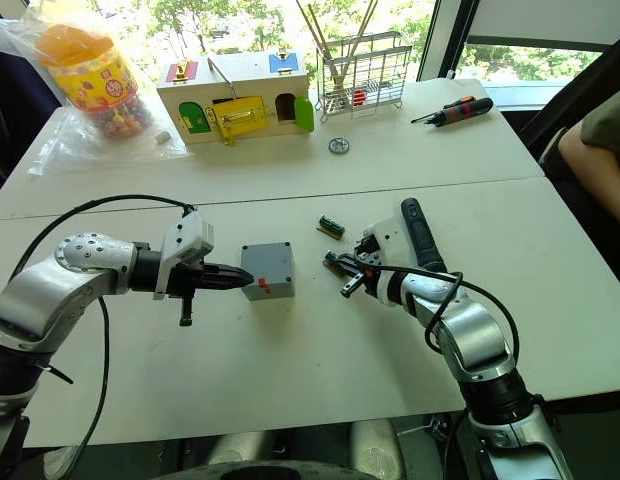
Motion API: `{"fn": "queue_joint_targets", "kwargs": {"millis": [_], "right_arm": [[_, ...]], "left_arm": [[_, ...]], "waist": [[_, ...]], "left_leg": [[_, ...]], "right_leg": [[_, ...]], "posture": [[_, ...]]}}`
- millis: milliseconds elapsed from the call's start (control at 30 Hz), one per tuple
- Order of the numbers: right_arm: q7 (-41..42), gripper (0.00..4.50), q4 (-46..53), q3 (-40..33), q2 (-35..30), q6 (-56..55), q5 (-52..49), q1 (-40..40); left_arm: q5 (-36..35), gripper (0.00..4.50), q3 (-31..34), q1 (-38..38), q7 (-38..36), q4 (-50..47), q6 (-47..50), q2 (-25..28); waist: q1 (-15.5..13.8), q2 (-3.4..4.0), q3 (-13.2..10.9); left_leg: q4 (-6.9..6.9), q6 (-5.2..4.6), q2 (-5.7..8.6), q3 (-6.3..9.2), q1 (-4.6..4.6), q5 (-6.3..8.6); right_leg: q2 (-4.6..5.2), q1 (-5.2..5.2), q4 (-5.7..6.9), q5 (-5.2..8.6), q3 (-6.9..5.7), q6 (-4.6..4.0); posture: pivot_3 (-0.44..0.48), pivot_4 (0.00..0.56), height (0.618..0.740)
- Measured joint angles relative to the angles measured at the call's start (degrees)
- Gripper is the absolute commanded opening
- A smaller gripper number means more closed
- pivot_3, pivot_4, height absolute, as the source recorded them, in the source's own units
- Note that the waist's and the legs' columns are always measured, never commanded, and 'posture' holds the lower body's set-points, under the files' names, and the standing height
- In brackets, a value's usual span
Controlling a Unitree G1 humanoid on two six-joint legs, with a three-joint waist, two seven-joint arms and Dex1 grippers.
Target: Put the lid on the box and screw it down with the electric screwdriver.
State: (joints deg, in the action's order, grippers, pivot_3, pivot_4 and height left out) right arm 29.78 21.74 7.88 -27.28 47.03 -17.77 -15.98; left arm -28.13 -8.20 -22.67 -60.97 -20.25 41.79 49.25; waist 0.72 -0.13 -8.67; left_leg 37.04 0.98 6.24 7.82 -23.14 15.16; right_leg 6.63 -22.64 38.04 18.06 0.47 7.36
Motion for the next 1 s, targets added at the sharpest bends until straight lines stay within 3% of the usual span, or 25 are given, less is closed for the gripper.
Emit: {"fn": "queue_joint_targets", "kwargs": {"millis": [233,433,633,1000], "right_arm": [[-0.2,0.05,3.3,-2.0,-0.5,3.1,-2.0,-1.6],[0.1,0.05,4.3,-1.7,3.4,5.0,-4.6,-11.8],[2.1,0.05,-2.6,5.1,6.8,0.8,-3.2,-13.7],[3.7,0.05,-8.2,7.0,7.6,-3.8,-0.5,-14.4]], "left_arm": [[-1.1,0.0,1.4,0.0,0.8,1.8,0.5,-1.5],[-2.6,0.0,5.7,2.1,2.6,1.5,1.8,-1.4],[-2.6,0.0,7.4,5.3,4.9,-0.5,2.9,-0.6],[-4.6,0.0,8.2,6.5,8.8,-4.2,5.1,-1.1]], "waist": [[0.0,0.01,0.0],[0.5,0.01,0.0],[-0.2,0.01,0.0],[0.4,0.01,0.0]], "left_leg": [[0.04,0.0,0.0,0.0,-0.01,0.0],[-0.05,0.01,-0.08,0.0,-0.01,-0.01],[0.12,0.02,0.03,0.01,-0.07,-0.01],[0.04,0.04,-0.04,0.01,-0.07,-0.03]], "right_leg": [[0.0,-0.01,0.03,0.0,0.0,0.0],[-0.08,-0.1,0.07,0.0,0.02,0.0],[0.01,-0.04,0.06,-0.02,0.01,-0.01],[-0.06,-0.14,0.1,-0.02,0.02,-0.02]], "posture": [[0.0,0.15,0.74],[0.0,0.15,0.74],[0.0,0.15,0.74],[0.0,0.15,0.74]]}}
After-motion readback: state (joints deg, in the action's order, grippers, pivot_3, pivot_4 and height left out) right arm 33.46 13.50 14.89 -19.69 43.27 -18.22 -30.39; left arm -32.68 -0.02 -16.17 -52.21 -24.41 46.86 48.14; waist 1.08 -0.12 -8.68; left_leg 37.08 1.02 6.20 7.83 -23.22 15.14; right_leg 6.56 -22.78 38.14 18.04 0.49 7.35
